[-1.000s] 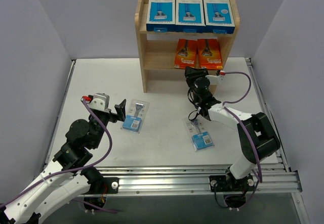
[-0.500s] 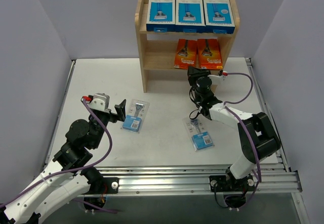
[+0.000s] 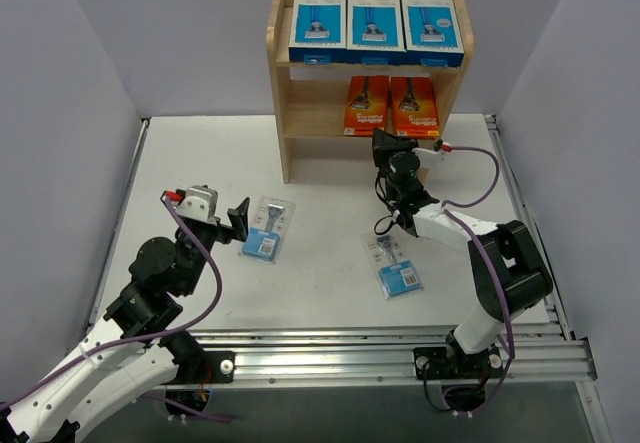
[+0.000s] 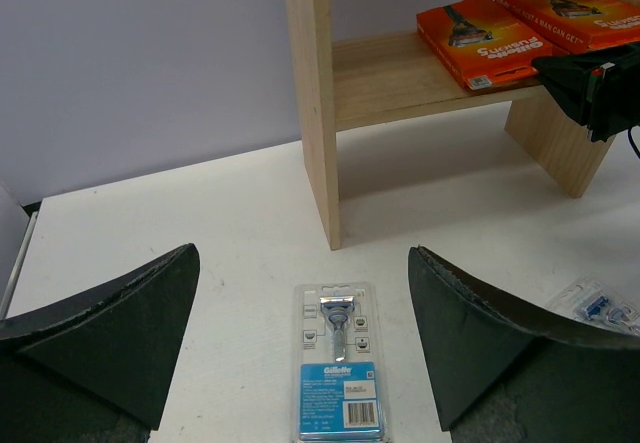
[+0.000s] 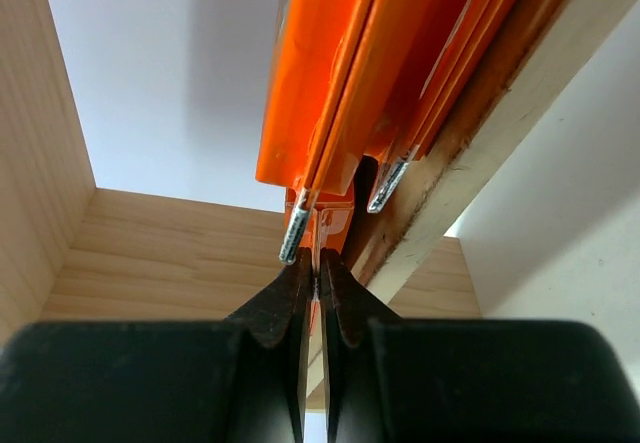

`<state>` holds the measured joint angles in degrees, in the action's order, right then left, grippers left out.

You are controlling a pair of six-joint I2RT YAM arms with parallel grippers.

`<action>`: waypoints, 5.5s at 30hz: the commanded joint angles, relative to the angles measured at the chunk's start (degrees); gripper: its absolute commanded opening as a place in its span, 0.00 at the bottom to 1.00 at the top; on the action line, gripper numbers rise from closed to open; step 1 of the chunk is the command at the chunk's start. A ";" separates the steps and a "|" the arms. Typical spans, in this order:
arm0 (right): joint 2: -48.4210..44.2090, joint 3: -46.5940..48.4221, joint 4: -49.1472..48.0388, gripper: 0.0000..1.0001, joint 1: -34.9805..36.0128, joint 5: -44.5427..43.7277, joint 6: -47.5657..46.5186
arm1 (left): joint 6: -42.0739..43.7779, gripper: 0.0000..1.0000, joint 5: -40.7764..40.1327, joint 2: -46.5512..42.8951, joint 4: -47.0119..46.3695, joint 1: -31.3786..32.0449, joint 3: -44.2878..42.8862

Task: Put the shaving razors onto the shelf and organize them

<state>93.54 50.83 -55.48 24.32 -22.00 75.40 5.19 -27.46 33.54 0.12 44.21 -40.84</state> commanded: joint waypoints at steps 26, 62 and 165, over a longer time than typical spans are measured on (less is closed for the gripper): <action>-0.63 -3.80 -6.92 0.00 -2.96 0.12 5.20 | 1.05 0.94 0.66 -0.49 -2.84 1.06 0.23; -2.83 -5.12 -7.97 0.34 -4.98 2.49 4.94 | 0.70 0.94 1.62 0.21 -1.70 1.15 -0.29; -11.38 -23.61 17.17 0.77 10.66 26.92 -34.17 | 9.66 0.96 -5.15 5.40 -3.20 -0.35 0.76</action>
<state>76.23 20.95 -32.01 33.54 -1.50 47.03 15.88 -33.54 40.66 -2.83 44.14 -37.63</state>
